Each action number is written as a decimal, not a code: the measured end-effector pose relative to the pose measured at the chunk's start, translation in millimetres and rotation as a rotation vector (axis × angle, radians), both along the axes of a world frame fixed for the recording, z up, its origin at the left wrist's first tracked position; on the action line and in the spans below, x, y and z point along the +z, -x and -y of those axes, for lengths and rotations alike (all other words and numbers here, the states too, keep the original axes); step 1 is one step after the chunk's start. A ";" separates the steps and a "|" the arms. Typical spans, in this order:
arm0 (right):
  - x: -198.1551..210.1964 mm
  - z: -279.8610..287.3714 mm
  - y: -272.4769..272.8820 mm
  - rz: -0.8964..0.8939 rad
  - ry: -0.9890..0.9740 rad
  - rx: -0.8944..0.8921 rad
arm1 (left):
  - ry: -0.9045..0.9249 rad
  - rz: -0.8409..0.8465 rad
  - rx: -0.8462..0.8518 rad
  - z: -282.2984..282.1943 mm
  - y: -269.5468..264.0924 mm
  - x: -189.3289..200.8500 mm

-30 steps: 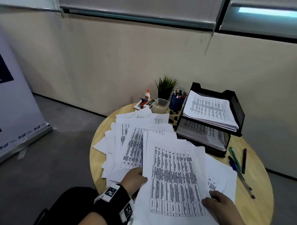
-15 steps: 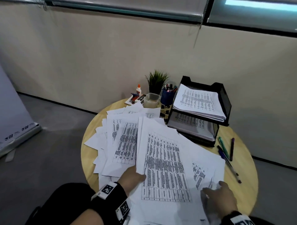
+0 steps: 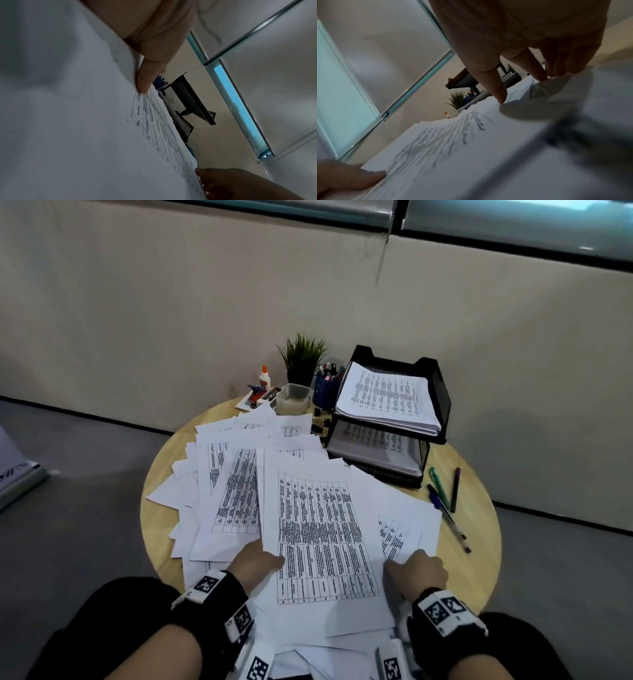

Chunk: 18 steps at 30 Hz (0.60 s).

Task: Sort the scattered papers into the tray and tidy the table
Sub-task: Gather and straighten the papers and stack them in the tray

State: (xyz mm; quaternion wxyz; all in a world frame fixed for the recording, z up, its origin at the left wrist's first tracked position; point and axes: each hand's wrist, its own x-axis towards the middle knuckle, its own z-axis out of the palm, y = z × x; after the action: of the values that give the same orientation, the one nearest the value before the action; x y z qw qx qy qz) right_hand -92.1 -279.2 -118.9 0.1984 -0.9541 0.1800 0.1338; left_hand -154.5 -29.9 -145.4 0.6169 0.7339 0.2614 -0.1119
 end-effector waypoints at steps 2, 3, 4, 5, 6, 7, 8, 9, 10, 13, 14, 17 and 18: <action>1.3 -6.7 -6.8 0.010 -0.090 -0.078 | 0.004 0.009 0.009 -0.1 -0.1 1.5; 1.5 -7.8 -9.8 0.025 -0.175 -0.136 | 0.014 0.011 0.014 0.3 0.6 3.9; 0.5 -6.7 -12.7 0.047 -0.281 -0.189 | 0.029 0.009 0.023 1.1 1.4 5.6; 0.8 -4.6 -13.3 0.079 -0.384 -0.224 | 0.027 0.013 0.024 1.5 2.1 6.7; 0.7 -1.0 -13.1 0.092 -0.471 -0.239 | 0.018 0.019 0.026 1.1 1.9 5.9; 0.0 3.7 -12.1 0.106 -0.548 -0.234 | 0.017 0.022 0.023 0.9 2.3 5.7; 2.3 7.6 -9.2 0.099 -0.623 -0.231 | 0.030 0.024 0.025 1.0 2.3 5.9; 3.5 11.1 -7.4 0.105 -0.692 -0.229 | 0.052 0.034 0.028 0.9 2.7 6.6; 4.5 12.7 -5.7 0.122 -0.741 -0.225 | 0.068 0.040 0.029 -0.1 2.8 6.4; 9.8 23.4 -5.0 0.222 -0.688 -0.197 | 0.079 0.068 0.024 -2.9 2.4 11.0; 15.9 27.2 -4.1 0.271 -0.615 -0.171 | 0.057 0.068 0.024 -4.7 1.7 12.6; 49.8 39.2 2.1 0.493 -0.477 -0.091 | -0.026 0.064 0.011 -11.5 0.8 12.0; 64.9 42.0 4.4 0.583 -0.455 -0.054 | -0.048 0.055 0.001 -12.9 0.6 10.6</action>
State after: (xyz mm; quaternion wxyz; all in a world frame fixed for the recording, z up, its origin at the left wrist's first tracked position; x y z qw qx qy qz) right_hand -96.6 -321.2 -54.0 0.4520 -0.8785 0.1067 -0.1122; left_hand -155.1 -17.0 -134.8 0.6061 0.7512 0.2472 -0.0850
